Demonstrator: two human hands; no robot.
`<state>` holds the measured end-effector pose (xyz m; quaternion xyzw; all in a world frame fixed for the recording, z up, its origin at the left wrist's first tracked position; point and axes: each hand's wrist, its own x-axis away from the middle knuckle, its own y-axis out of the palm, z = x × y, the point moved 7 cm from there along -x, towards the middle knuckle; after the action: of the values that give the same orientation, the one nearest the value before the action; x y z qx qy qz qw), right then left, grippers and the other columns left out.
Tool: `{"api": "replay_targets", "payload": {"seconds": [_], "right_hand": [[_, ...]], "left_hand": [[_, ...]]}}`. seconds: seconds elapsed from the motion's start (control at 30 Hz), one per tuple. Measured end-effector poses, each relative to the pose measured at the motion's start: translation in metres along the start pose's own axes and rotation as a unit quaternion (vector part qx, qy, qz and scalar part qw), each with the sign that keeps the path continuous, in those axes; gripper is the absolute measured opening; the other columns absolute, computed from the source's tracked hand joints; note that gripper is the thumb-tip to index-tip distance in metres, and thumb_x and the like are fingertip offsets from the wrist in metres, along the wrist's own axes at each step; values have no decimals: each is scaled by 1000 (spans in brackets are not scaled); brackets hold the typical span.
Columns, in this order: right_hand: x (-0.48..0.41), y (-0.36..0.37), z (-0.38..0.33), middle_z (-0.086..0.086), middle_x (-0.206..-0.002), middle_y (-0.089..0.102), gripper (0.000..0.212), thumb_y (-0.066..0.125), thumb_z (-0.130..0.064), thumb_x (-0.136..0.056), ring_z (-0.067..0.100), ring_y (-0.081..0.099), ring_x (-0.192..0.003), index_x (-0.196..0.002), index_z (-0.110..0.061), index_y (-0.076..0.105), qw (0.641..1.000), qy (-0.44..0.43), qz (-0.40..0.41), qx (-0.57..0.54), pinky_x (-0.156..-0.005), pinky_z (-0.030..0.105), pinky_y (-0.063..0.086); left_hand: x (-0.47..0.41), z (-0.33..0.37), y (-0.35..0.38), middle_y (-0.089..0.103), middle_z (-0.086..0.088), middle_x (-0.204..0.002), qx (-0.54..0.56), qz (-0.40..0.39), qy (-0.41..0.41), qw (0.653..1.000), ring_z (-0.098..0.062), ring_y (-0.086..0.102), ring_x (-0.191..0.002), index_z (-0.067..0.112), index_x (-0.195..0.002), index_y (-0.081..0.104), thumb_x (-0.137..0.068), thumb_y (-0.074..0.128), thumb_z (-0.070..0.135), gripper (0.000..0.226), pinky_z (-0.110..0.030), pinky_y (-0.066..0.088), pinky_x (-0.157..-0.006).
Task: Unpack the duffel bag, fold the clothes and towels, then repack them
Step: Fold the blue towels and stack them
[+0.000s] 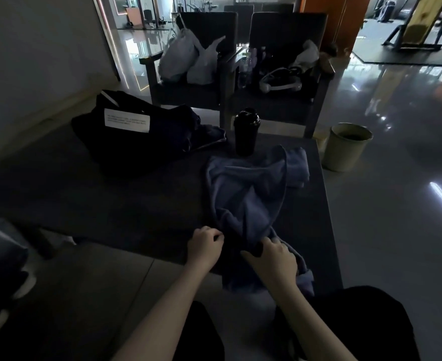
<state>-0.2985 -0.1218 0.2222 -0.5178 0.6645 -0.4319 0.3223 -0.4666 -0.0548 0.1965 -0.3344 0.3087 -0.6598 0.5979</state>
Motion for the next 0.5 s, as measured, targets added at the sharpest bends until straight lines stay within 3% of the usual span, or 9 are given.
{"api": "replay_targets", "payload": {"seconds": [0.07, 0.17, 0.27, 0.33, 0.4, 0.5], "right_hand": [[1, 3, -3, 4, -113, 59, 31, 53, -39, -90, 24, 56, -106, -108, -15, 57, 999, -4, 6, 46, -81, 34, 42], [1, -2, -3, 9, -109, 64, 21, 43, -18, -94, 27, 61, -99, -111, -12, 53, 999, 10, 18, 37, -67, 31, 39], [-1, -11, 7, 16, -104, 65, 28, 38, -9, -94, 35, 62, -96, -121, -10, 45, 999, 44, 8, -28, -64, 31, 36], [-1, -22, 15, 20, -101, 63, 20, 37, -7, -94, 36, 60, -87, -112, -6, 45, 995, 62, 17, -78, -64, 32, 36], [-3, -37, 28, 19, -94, 61, 15, 36, -6, -93, 29, 53, -71, -103, -6, 47, 980, 94, 43, -168, -61, 32, 36], [-11, -60, 51, 10, -87, 57, 23, 35, -7, -94, 22, 49, -67, -109, -6, 51, 962, 131, 86, -224, -59, 32, 37]], "left_hand": [[9, 1, 3, 58, -2, -121, -12, -7, 3, 1000, -22, 46, -116, 15, -112, 67, -96, 50, 36, 31, -35, 40, -94], [22, 6, 11, 54, -1, -117, -84, -36, 16, 996, -23, 43, -115, 15, -109, 65, -91, 52, 48, 40, -34, 38, -91], [32, 13, 18, 53, -5, -117, -136, -63, 34, 988, -28, 45, -114, 13, -110, 61, -90, 52, 28, 27, -35, 37, -89], [35, 12, 18, 58, -6, -113, -76, -61, 3, 995, -30, 51, -109, 14, -107, 60, -90, 51, 23, 21, -36, 41, -88], [36, 6, 9, 62, -6, -104, 62, -46, -64, 995, -27, 57, -95, 16, -98, 56, -93, 51, 28, 14, -36, 47, -82], [33, -3, -13, 59, -8, -101, 185, 10, -127, 975, -20, 53, -85, 10, -95, 49, -97, 49, 24, 14, -30, 41, -71]]}}
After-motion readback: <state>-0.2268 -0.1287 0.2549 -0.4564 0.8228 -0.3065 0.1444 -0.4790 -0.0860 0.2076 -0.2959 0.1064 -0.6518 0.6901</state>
